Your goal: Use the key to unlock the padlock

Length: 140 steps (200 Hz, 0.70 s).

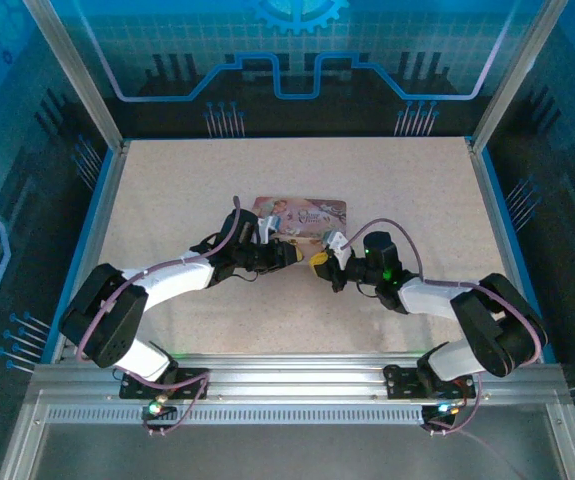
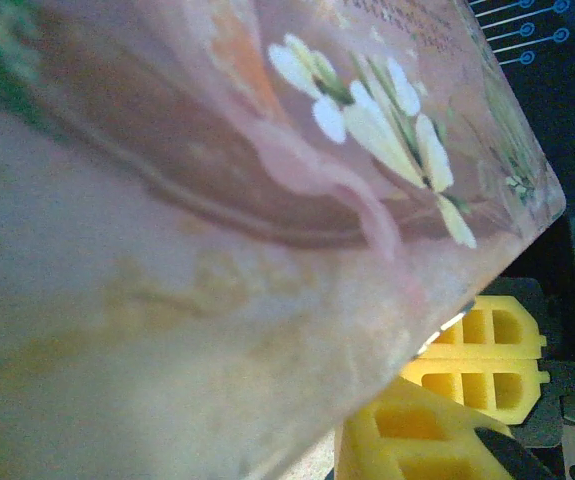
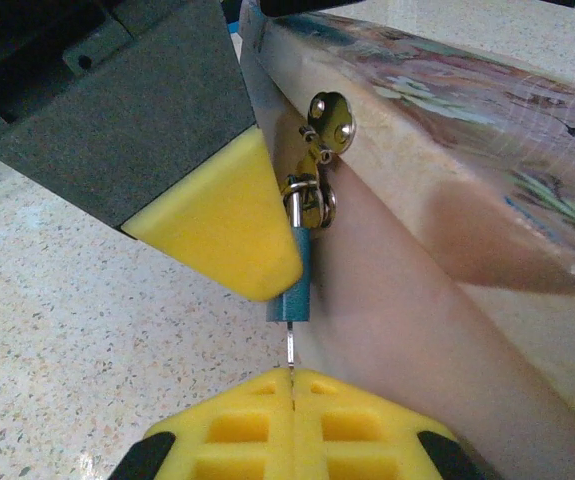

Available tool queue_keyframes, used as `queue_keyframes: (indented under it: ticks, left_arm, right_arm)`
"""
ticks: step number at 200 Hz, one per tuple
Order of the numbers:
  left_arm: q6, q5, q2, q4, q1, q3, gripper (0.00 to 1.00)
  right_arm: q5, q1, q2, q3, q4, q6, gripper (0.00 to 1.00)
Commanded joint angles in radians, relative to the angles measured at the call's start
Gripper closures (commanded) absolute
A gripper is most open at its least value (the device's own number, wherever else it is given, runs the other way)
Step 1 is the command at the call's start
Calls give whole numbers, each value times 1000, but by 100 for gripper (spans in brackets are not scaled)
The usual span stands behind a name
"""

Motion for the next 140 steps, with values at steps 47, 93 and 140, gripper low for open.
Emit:
queue_keyframes:
  ticks: [47, 93, 140]
  left_arm:
    - [-4, 61, -16, 55, 4, 0, 77]
    - [-7, 65, -12, 56, 1, 1, 77]
    - [-9, 66, -12, 57, -2, 3, 77]
  right_arm:
    - [16, 19, 16, 22, 39, 9, 100]
    - [48, 32, 27, 30, 67, 11, 100]
    - [79, 41, 47, 47, 89, 7, 100]
